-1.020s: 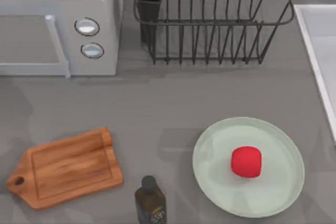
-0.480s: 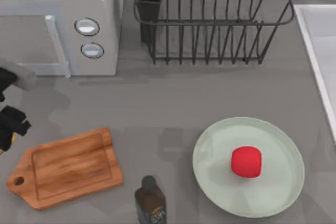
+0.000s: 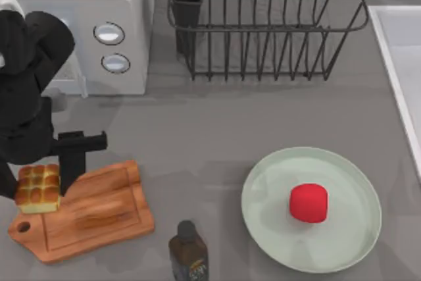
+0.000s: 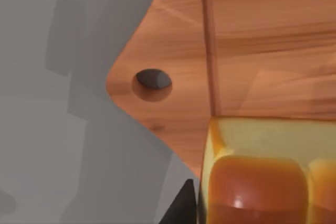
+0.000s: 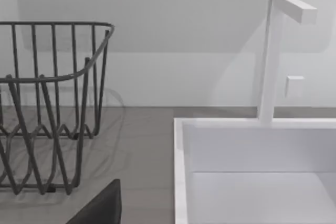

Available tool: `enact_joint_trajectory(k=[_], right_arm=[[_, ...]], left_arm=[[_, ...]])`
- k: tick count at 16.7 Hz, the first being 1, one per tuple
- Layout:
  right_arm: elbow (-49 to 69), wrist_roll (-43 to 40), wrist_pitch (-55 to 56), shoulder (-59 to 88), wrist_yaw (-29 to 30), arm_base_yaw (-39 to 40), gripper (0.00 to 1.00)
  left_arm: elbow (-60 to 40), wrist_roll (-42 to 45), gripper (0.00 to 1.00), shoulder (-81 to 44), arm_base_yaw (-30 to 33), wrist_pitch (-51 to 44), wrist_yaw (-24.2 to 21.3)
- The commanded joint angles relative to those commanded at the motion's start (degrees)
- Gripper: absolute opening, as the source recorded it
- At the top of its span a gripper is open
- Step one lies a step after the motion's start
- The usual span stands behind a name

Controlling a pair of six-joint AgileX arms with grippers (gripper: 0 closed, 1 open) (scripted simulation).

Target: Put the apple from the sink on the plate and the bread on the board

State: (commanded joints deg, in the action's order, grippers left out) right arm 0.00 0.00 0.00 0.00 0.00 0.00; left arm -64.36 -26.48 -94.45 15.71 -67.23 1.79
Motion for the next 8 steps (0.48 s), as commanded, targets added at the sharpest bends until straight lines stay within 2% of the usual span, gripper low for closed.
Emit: enact_joint_trajectory(k=[8], right_arm=[[0.00, 0.00, 0.00, 0.00, 0.00, 0.00, 1.00]], left_arm=[[2.56, -50.16, 0.00, 1.00, 5.13, 4.14, -0.69]])
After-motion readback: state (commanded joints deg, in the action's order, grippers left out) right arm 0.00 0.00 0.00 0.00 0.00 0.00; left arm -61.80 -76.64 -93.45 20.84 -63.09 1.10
